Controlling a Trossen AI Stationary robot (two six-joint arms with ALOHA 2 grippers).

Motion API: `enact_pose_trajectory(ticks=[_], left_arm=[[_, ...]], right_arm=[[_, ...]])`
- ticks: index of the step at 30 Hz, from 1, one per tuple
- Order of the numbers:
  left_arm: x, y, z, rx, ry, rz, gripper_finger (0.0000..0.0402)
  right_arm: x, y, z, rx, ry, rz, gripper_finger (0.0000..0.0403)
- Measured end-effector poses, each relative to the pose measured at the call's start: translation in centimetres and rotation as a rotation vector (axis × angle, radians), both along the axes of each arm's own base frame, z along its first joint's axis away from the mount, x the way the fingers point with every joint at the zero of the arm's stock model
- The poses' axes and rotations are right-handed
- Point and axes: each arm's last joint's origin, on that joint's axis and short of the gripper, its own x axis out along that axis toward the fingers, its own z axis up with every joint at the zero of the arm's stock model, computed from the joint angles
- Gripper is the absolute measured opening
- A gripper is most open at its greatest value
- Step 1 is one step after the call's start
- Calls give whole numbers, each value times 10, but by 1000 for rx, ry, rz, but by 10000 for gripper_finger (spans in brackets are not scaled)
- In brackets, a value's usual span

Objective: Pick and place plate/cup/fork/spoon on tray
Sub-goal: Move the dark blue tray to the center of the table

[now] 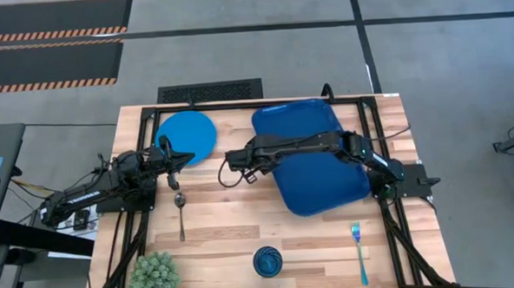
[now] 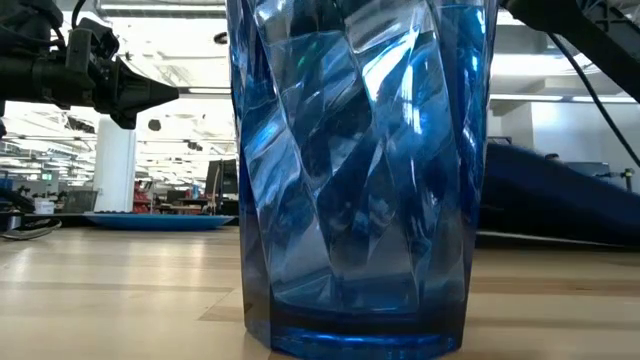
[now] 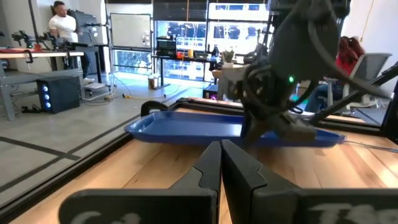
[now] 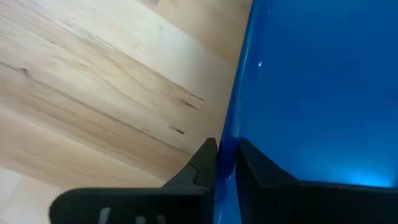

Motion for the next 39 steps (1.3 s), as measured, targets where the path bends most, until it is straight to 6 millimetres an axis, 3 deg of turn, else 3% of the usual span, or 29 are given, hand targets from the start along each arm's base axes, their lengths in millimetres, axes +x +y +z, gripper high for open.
enact_pose_trajectory(ticks=[14, 29, 39], left_arm=[[0, 0, 0, 0, 0, 0, 0], [0, 0, 0, 0, 0, 0, 0], [0, 0, 0, 0, 0, 0, 0]], right_arm=[[0, 12, 30, -28, 5, 160, 42], [2, 38, 44, -30, -37, 262, 42], [0, 56, 47, -27, -3, 418, 42]])
